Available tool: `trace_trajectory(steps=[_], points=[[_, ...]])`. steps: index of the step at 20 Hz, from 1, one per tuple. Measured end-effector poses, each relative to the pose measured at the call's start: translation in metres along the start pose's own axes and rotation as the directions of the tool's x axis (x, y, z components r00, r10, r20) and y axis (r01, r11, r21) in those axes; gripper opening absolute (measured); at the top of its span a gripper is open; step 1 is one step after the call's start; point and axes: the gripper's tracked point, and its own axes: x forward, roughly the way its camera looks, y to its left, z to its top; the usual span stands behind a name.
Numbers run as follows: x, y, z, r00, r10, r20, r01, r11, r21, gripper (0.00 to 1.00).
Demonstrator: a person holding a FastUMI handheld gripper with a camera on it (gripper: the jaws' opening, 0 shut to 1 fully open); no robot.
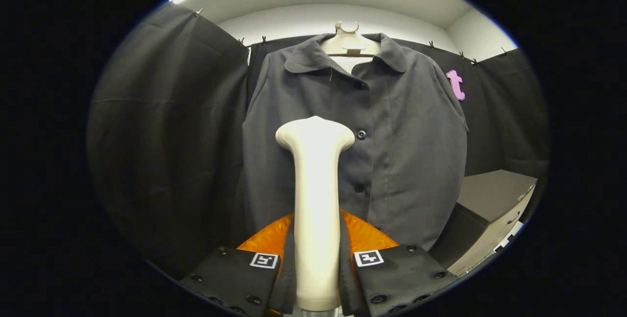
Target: Iron the clothes twice with a garment steamer, once on the left side and once on the right side.
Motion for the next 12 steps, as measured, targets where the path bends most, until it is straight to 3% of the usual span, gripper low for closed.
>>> trace_trajectory(steps=[12], points=[[-0.022, 0.007, -0.08, 0.993, 0.01, -0.114, -0.014, 0.999, -0.036, 0.42]])
